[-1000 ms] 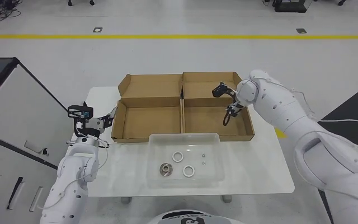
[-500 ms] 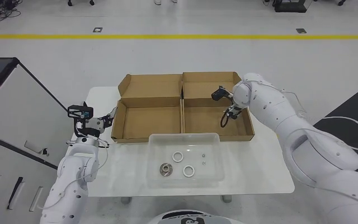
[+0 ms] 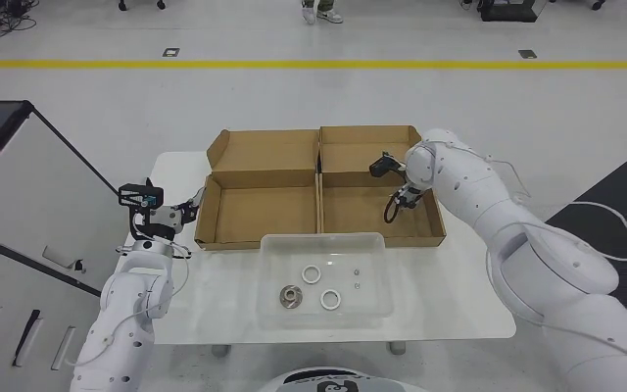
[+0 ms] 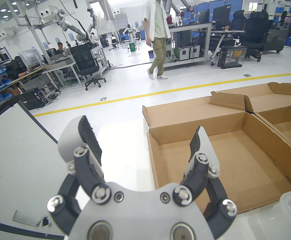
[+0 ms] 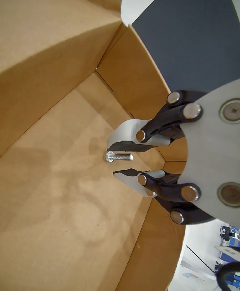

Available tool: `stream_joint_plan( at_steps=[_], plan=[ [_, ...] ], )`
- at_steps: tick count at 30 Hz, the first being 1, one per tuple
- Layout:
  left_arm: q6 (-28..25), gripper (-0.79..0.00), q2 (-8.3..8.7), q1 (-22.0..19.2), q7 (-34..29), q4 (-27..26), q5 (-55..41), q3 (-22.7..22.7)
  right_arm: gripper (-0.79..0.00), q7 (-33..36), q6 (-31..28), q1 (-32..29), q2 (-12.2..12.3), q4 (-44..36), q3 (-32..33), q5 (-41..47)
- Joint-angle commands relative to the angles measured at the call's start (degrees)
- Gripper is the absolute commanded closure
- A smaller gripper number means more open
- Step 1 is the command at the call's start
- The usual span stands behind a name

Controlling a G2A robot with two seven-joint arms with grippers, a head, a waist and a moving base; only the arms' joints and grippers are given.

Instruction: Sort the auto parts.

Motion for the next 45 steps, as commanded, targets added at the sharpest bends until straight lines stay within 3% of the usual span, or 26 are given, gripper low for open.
stream_joint_plan(
  at_steps=[1,7,9,13,18,23,36,45],
  plan=[
    [0.00,-0.785,0.00,0.00,0.00,0.00,0.00,0.00,-0.342,-0.09,-0.15,0.09,-0.27,0.56,0.07,-0.09],
    [0.00,-0.785,0.00,0.00,0.00,0.00,0.00,0.00,-0.434,-0.26,-0.84,0.64,-0.77,1.61,0.51,-0.38],
    [0.00,-0.785,0.00,0.00,0.00,0.00,0.00,0.00,-0.646,-0.43,-1.09,0.99,-0.80,1.70,0.76,-0.60],
    [0.00,-0.785,0.00,0.00,0.00,0.00,0.00,0.00,-0.785,-0.69,-2.41,2.03,-0.40,0.98,1.69,-0.88],
    [0.00,-0.785,0.00,0.00,0.00,0.00,0.00,0.00,-0.785,0.38,-5.48,3.15,1.12,-3.12,3.54,-0.98],
    [0.00,-0.785,0.00,0.00,0.00,0.00,0.00,0.00,-0.785,3.81,-8.75,2.93,4.22,-12.59,7.08,0.00],
    [0.00,-0.785,0.00,0.00,0.00,0.00,0.00,0.00,-0.785,11.87,-2.79,-9.38,18.00,-56.91,15.53,3.41],
    [0.00,-0.785,0.00,0.00,0.00,0.00,0.00,0.00,-0.785,12.28,-2.38,-12.21,25.28,-70.33,14.32,8.10]
  ],
)
